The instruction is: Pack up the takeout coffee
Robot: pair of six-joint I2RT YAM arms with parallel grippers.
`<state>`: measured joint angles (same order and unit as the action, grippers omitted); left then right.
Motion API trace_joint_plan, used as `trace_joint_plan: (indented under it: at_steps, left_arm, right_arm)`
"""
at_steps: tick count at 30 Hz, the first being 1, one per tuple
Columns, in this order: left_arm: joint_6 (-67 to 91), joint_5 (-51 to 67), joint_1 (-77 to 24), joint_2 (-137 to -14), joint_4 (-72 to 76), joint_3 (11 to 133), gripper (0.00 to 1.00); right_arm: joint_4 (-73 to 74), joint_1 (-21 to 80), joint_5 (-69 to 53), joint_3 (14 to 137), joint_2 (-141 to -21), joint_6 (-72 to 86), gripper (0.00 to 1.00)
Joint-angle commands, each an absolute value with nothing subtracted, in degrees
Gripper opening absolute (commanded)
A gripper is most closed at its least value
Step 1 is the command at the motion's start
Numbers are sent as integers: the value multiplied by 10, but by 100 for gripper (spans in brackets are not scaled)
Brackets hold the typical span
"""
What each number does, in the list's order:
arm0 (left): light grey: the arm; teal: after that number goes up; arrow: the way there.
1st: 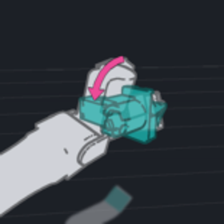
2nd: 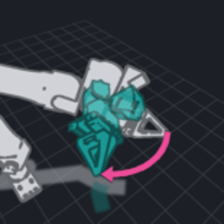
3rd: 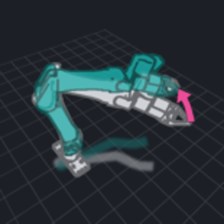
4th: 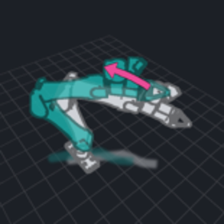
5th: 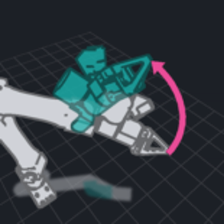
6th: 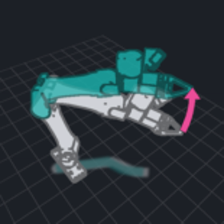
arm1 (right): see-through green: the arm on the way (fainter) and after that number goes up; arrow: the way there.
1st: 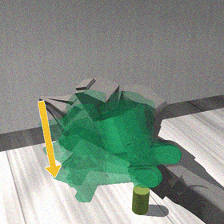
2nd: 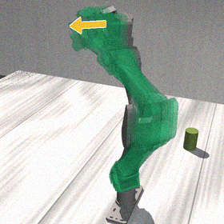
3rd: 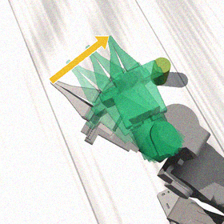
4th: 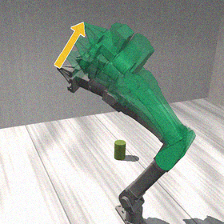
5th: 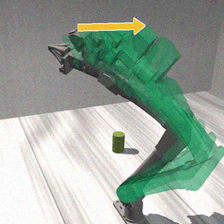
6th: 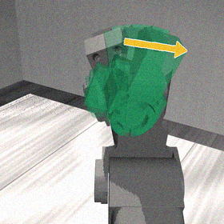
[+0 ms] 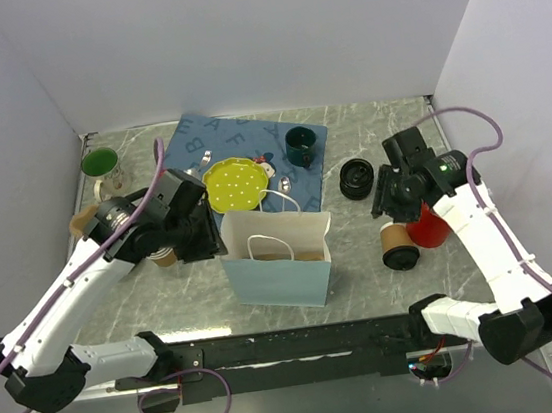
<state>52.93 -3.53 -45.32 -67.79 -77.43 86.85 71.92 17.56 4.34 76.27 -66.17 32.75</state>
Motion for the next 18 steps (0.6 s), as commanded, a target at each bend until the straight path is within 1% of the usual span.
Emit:
trace_joint_plan:
  at_steps: [1,2,3,7,9,11,12,13,14,15,16,17,18]
  left_arm:
    - [512,-45,-451,-686,-785,886,29]
    - [514,-45,-451,-685,-787,882,24]
    - [520,-43,-451,-677,-787,880,16]
    - [548,-26,-451,-644,-787,864,6]
    - [565,-7,-451,-626,-786,855,3]
    - [572,3,-451,-614,-786,846,4]
    - [578,13,-451,-606,-786,842,8]
    - [581,17,-451,-600,-786,840,13]
    - [584,19,-451,-596,-786,841,22]
    - [586,22,-451,-588,-786,844,48]
    - [586,22,-451,-586,-786,847,60]
    - [585,24,-451,-584,-786,858,68]
    - [581,25,-451,-581,-787,864,99]
  right_arm:
    - [725,149,89,711,-630,399,56]
    - [724,148,97,705,-629,412,56]
    - [724,148,106,700,-630,441,56]
    - [745,146,152,677,-656,523,58]
    - [739,145,163,659,-664,560,59]
    - [723,145,170,631,-672,569,61]
    - [712,144,184,615,-674,583,61]
    - [704,142,190,608,-678,585,61]
    - [699,142,196,603,-681,591,61]
    - [699,141,208,596,-683,597,62]
    - [700,140,214,594,-685,603,62]
    - [702,140,220,591,-684,614,62]
    - [704,140,224,582,-681,623,63]
